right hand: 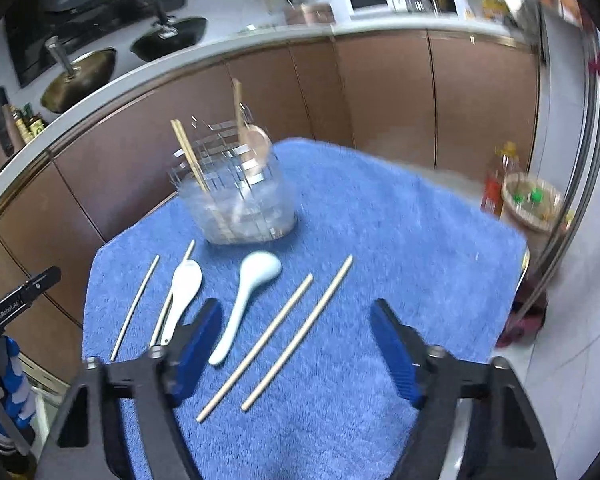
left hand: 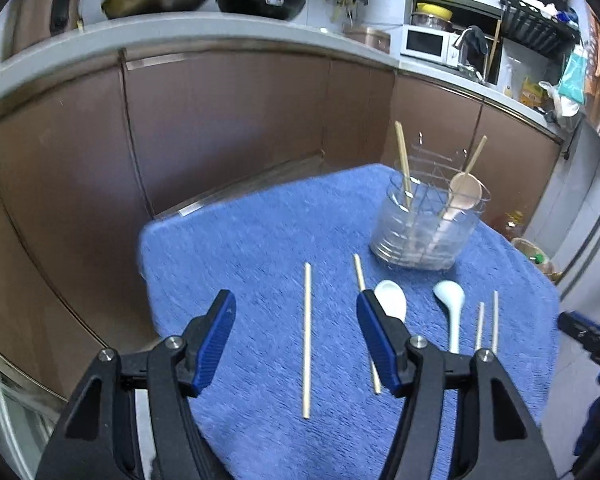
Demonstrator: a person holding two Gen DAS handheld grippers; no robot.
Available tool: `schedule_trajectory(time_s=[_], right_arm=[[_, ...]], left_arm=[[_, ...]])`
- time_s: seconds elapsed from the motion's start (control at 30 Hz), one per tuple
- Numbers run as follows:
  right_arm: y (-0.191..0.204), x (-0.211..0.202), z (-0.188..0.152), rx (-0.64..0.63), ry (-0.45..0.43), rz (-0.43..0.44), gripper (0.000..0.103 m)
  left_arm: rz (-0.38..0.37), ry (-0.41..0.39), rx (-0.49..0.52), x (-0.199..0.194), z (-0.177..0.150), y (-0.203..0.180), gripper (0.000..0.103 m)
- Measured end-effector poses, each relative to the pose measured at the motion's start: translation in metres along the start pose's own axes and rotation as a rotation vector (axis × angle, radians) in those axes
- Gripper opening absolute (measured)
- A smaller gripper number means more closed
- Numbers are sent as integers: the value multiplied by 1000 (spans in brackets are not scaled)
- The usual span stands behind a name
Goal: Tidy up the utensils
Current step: 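Move both grippers back over the chopsticks lying on the towel, then close the left gripper on a wooden chopstick while the right gripper grasps another chopstick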
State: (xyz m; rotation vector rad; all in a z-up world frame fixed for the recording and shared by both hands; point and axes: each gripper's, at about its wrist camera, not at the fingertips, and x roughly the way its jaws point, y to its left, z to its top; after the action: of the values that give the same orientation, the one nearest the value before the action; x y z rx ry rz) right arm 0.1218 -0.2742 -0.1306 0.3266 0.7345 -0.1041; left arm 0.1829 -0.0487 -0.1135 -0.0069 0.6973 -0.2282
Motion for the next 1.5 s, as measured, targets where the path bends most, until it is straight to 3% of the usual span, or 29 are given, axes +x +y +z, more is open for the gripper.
schedule_trajectory(time_s=[0.2,0.57,0.63,1.07,1.23,1.5], right_arm=[[-13,21,1,34,73,37,44],[-34,53,4,76,135,39,40],[-39,57,6,83,145,35,39],[-52,88,24,71,224,21,36],[-52,103,30,64,277,9,33],[-59,129,51,122,363,12,24]], left_arm=[[-101,121,-69,30,-3,8,60],[-253,354,-68,121,32,-23,58],[-266,389,-66,138,38,-31,49],[-187,572,-17,222,56,-67,26],[-189,599,-15,237,56,-75,12],[-182,635,-23,256,56,-80,5]])
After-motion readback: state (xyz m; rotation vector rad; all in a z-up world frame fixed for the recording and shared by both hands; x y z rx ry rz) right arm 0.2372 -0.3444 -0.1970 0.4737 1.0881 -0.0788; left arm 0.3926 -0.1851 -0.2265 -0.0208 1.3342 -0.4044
